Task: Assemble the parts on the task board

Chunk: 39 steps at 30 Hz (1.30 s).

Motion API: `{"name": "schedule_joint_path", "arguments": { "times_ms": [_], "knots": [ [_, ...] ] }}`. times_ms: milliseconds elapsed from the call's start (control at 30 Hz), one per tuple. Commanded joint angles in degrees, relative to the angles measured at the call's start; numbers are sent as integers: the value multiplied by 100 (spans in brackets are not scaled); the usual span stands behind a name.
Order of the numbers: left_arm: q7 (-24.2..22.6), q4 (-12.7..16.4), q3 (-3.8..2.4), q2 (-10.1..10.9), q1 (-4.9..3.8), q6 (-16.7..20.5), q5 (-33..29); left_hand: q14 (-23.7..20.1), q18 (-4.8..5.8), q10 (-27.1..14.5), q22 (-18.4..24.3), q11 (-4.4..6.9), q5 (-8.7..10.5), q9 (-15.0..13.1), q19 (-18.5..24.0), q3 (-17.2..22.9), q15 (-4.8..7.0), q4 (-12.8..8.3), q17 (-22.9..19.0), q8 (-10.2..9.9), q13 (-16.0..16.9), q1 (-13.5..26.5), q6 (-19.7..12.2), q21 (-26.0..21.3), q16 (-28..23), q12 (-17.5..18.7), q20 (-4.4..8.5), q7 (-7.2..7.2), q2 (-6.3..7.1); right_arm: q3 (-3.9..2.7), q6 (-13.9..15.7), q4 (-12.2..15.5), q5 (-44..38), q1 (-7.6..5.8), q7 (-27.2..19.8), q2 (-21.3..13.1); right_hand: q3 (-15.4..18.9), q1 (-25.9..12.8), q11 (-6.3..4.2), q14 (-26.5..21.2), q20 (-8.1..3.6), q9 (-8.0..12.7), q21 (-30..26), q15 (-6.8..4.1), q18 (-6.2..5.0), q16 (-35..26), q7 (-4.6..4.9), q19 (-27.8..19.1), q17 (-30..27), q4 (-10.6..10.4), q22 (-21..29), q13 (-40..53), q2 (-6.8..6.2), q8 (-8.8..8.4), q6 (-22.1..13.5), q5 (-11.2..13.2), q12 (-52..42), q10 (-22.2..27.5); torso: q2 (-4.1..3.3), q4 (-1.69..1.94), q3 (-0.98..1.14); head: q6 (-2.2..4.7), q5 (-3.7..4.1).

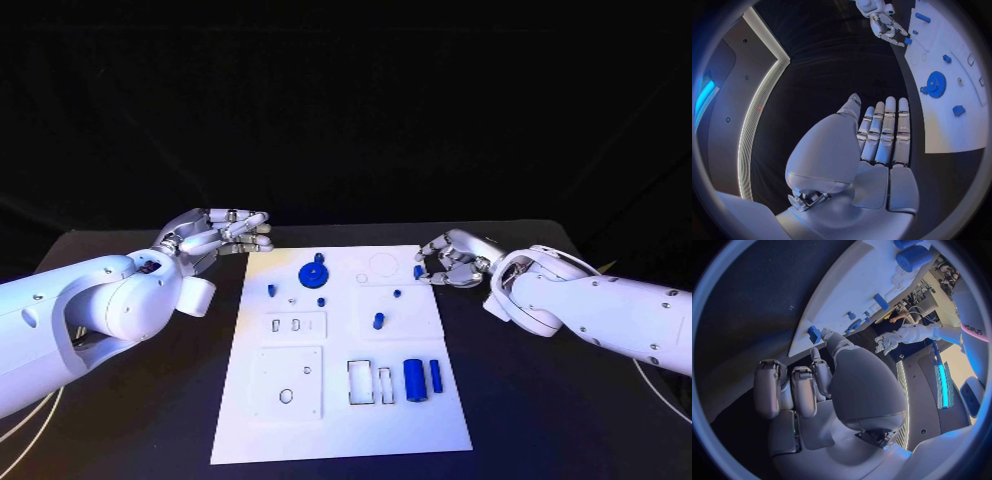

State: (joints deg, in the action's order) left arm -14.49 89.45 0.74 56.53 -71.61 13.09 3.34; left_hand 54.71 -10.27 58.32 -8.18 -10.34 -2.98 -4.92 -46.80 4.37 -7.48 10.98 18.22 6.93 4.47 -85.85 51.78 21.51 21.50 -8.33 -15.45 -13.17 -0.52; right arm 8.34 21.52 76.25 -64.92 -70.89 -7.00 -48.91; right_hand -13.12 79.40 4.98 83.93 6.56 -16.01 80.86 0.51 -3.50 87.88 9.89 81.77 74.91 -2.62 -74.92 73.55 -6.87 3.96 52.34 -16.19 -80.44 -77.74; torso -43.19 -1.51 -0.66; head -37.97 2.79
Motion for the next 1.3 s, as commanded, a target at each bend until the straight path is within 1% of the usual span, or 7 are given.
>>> {"name": "schedule_joint_path", "arguments": {
  "times_ms": [33,133,300,433,867,1100,1300],
  "knots": [
    [-35,7,-4,0,-5,-64,-22,40,-23,-19,8,16,14,-9,-3,-2,11,21,-9,14,7,69,-27,-24,-31,-25,-24,-43,-9,2,-42,-25,-108,10,123,29,4,20,-14,514,13,-7,8,5,38,25,-10,24,1121,-17,-423,4,59,30,51,-17,-33,-33,4,-4,1,-20,-6],
    [-35,8,-4,2,-5,-68,-22,40,-23,-19,8,16,14,-9,-3,-2,11,21,-9,14,7,69,-27,-24,-31,-25,-24,-43,-9,2,-61,-50,-113,21,147,57,4,20,-14,514,13,-7,8,5,38,25,-10,24,1121,-17,-423,4,59,30,51,-17,-33,-33,3,-1,1,-26,-5],
    [-34,9,-4,3,-5,-72,-22,41,-23,-19,8,16,14,-9,-4,-2,11,20,-10,14,7,68,-27,-24,-32,-25,-24,-43,-9,2,-58,-73,-117,60,186,105,-4,15,-20,514,11,-11,5,1,37,26,-17,24,1122,-25,-423,8,86,38,94,-12,-35,-35,7,-2,5,-35,-21],
    [-34,10,-4,4,-5,-72,-22,41,-23,-19,8,16,14,-9,-4,-2,11,20,-10,14,7,68,-27,-24,-32,-25,-24,-43,-9,2,-56,-94,-118,72,209,143,-15,7,-27,515,8,-15,7,-5,38,28,-24,27,1127,-37,-428,22,120,46,140,-3,-43,-45,5,1,0,-40,-13],
    [-31,16,-4,11,-5,-71,-22,41,-23,-19,8,16,14,-9,-4,-2,11,20,-10,14,7,68,-27,-24,-32,-25,-24,-43,-9,2,-75,-165,-117,87,233,229,-31,-12,-58,517,-10,-34,17,-28,41,32,-62,42,1134,-52,-449,52,166,89,293,8,-60,-69,6,-4,5,-56,-38],
    [-29,16,-4,13,-5,-71,-22,41,-23,-19,8,16,14,-9,-4,-2,11,20,-10,14,7,68,-27,-24,-32,-25,-24,-43,-9,2,-52,-189,-117,90,244,239,-43,-18,-74,518,-20,-42,23,-41,43,34,-81,49,1139,-60,-460,68,195,107,354,8,-69,-82,5,-1,6,-61,-39],
    [-26,16,-4,18,-5,-71,-22,41,-23,-19,8,16,14,-9,-4,-2,11,20,-10,14,7,68,-27,-24,-32,-25,-24,-43,-9,1,-29,-215,-116,90,256,237,-47,-21,-80,519,-25,-44,31,-46,47,35,-88,58,1140,-63,-472,75,205,113,375,7,-73,-88,7,-7,8,-68,-42]
  ]
}}
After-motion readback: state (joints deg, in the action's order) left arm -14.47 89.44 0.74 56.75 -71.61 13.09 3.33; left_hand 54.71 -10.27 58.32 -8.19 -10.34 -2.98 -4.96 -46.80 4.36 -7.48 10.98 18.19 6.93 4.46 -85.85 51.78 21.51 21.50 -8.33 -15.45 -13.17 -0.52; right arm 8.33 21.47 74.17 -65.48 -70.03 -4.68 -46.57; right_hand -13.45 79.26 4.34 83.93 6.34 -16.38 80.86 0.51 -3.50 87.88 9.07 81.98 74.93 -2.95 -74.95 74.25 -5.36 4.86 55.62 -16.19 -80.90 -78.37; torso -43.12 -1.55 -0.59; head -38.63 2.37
